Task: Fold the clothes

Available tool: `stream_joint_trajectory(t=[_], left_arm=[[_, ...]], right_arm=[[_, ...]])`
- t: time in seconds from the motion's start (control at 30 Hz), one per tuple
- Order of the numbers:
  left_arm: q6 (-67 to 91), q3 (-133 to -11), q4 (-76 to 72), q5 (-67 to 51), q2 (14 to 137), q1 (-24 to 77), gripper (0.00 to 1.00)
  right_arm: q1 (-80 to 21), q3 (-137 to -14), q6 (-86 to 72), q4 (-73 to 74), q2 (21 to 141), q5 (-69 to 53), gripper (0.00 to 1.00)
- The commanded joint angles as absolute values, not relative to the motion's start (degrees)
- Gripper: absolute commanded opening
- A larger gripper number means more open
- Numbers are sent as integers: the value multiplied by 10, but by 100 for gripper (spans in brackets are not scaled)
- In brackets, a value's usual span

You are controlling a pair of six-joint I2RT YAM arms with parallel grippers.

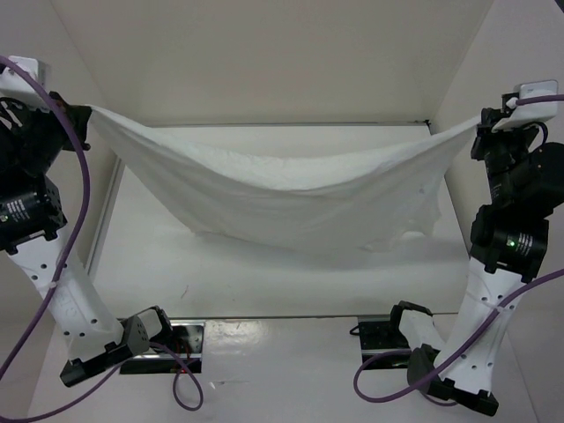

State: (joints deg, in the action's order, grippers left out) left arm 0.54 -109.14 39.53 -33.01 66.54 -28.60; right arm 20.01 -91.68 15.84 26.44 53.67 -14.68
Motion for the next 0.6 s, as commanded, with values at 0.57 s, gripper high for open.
stream_joint_trajectory(t=[0.57], left_arm=[[75,-1318,404,-265,757,-291,0]], right_arm=[[196,-1009,150,234,614,-82,0]])
